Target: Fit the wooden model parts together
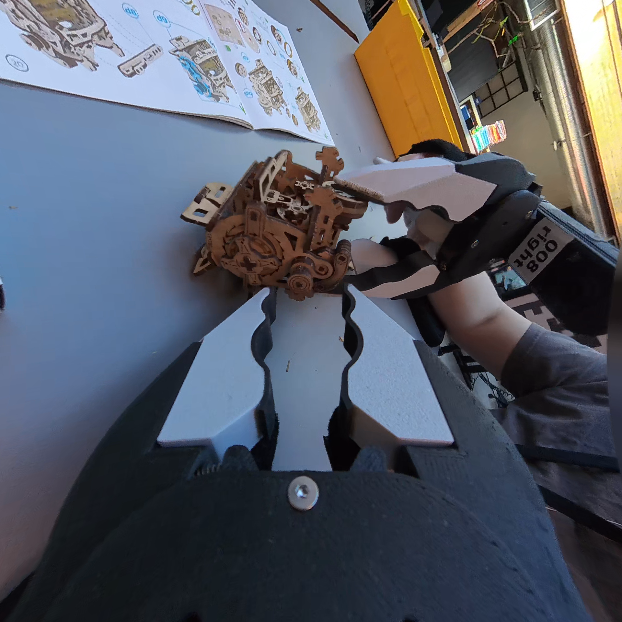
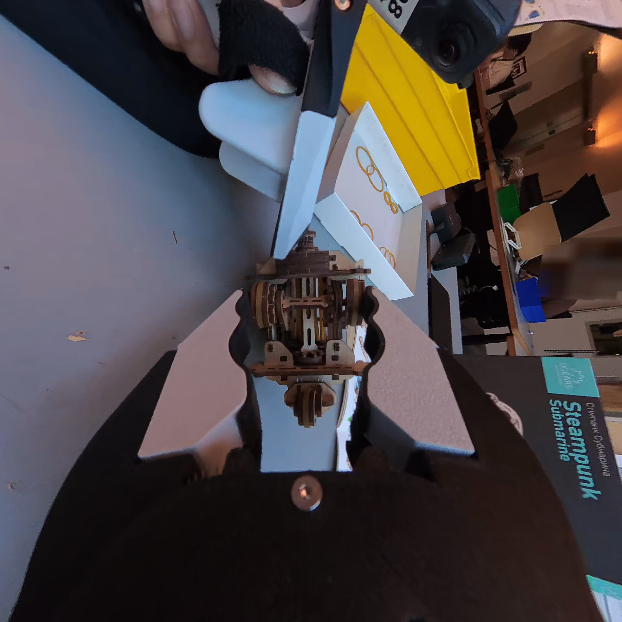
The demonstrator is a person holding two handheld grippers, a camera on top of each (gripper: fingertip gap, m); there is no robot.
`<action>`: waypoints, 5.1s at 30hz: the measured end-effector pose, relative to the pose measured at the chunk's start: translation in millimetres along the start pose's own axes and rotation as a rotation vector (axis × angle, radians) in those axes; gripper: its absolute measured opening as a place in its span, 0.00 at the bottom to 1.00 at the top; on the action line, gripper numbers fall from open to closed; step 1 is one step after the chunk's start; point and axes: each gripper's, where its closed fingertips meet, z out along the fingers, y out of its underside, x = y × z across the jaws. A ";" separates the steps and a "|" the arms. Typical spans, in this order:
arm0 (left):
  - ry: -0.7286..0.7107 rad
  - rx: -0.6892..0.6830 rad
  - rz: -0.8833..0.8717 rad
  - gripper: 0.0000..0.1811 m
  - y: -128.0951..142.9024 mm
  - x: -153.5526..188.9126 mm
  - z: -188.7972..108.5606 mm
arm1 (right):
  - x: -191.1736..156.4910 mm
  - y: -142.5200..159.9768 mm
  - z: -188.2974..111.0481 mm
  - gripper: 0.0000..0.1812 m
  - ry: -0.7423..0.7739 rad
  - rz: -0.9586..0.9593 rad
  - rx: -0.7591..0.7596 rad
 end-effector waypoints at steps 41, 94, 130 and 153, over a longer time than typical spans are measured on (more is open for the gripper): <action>-0.023 -0.041 -0.192 0.28 -12.0 -15.6 -13.1 | 24.0 48.0 -21.2 0.38 -0.543 1.128 0.217; 0.156 -0.052 -0.374 0.28 -12.8 -11.8 2.5 | 24.3 34.4 -69.1 0.39 -0.058 0.687 0.203; 0.340 -0.199 -0.310 0.32 -6.9 56.9 6.3 | 0.4 28.0 -67.2 0.25 -0.910 1.842 -0.229; 0.400 -0.278 -0.579 0.29 8.7 40.5 11.3 | -42.4 16.6 -68.6 0.29 -1.249 2.039 -0.298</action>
